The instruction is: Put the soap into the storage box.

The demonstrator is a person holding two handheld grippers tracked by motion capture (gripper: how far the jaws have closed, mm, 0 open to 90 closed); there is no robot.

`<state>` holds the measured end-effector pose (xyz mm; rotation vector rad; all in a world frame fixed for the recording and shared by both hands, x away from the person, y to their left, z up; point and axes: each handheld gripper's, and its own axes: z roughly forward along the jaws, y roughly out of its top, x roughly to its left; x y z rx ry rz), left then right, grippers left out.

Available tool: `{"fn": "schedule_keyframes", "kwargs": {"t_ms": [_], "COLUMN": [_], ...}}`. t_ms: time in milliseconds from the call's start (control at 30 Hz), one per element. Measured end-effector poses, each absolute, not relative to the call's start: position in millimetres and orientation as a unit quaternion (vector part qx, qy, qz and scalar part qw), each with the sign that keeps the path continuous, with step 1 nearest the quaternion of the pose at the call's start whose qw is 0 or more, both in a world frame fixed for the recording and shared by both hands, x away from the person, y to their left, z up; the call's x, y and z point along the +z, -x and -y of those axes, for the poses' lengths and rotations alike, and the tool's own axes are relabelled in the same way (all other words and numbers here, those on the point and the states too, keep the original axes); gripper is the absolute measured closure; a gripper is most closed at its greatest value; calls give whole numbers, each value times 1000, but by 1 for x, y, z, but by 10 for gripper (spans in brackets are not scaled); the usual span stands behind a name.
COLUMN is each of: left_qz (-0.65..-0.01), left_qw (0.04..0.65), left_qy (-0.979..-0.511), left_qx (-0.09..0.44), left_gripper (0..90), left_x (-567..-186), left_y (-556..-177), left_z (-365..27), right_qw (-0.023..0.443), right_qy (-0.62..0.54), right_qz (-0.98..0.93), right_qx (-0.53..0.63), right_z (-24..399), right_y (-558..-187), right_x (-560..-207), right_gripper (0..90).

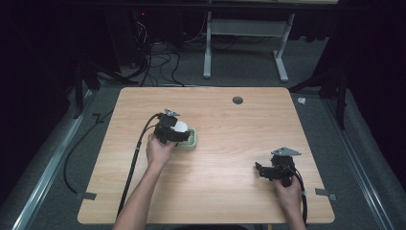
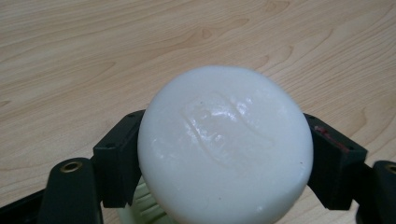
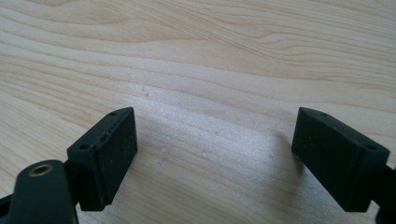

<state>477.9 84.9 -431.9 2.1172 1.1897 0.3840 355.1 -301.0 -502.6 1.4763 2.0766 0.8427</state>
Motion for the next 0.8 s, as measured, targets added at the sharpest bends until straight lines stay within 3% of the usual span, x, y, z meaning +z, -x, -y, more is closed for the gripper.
{"fn": "schedule_keyframes", "kwargs": {"t_ms": [800], "left_qz": [-481], "left_qw": [302], "left_qy": [-810], "left_qx": [146], "left_gripper": [246], "left_x": [-466], "left_y": [-489], "left_z": [-81], "right_qw": [227], "right_qy": [-536], "right_qz": [-754], "right_qx": [306], "right_z": [301], "right_y": [-355], "right_x": [-503], "right_gripper": [151]}}
